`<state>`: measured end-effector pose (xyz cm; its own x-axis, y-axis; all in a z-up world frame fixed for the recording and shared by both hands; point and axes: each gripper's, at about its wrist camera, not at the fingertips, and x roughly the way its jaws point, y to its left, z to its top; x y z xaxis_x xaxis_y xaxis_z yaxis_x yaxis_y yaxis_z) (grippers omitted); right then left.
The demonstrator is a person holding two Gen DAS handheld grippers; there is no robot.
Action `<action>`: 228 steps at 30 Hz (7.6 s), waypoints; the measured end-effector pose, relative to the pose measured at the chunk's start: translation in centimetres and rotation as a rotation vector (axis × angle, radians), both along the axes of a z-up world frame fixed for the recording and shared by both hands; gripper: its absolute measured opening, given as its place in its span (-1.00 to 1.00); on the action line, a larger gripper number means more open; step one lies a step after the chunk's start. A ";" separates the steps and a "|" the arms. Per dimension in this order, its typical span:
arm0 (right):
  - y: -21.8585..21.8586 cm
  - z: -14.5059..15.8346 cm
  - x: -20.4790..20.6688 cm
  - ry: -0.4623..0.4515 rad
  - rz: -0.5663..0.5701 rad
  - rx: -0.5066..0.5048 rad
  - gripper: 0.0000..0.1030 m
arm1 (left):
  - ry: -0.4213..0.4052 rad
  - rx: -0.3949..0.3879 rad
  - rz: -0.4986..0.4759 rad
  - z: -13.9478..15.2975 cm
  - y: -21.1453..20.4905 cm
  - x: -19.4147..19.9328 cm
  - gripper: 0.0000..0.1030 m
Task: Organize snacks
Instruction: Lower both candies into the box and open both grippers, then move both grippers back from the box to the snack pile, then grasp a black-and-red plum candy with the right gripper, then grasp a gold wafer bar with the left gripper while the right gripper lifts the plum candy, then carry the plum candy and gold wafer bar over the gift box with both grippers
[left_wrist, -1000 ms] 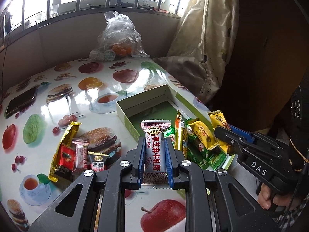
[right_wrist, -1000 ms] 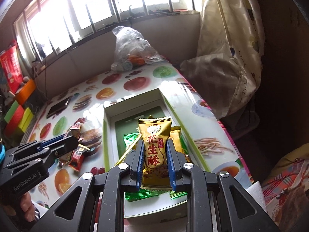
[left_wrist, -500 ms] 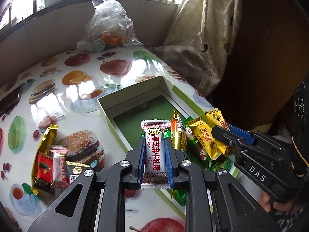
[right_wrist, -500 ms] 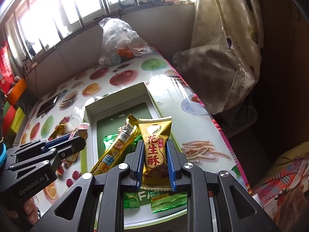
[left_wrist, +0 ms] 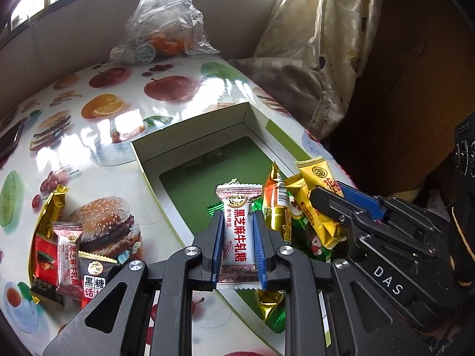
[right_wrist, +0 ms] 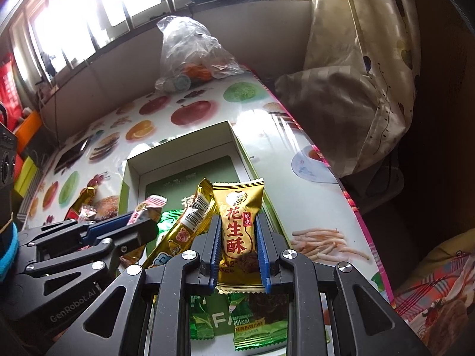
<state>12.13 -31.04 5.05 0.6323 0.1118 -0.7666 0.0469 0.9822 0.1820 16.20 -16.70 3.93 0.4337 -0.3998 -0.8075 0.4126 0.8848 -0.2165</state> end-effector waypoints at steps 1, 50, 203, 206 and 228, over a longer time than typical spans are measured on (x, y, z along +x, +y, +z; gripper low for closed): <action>0.0 0.0 0.1 0.000 0.002 -0.002 -0.59 | 0.000 -0.003 -0.001 -0.1 0.0 0.0 -0.61; 0.9 1.6 -1.2 -0.063 -0.001 0.013 -0.25 | -0.033 0.004 0.061 1.5 2.8 -2.4 -0.14; 18.8 -3.5 2.0 0.070 0.232 -0.112 -0.48 | -0.021 0.160 0.258 -3.4 17.7 4.4 -0.14; 18.8 -3.5 2.0 0.069 0.232 -0.108 -0.48 | -0.026 0.166 0.257 -3.3 17.6 4.3 -0.43; 18.6 -3.1 1.4 0.063 0.220 -0.084 -0.59 | -0.045 0.127 0.308 -2.3 19.2 1.1 -0.54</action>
<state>13.53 -12.48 1.91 0.5500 0.1761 -0.8164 -0.1613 0.9815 0.1031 17.31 2.47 1.67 0.5545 -0.1416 -0.8201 0.1280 0.9882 -0.0841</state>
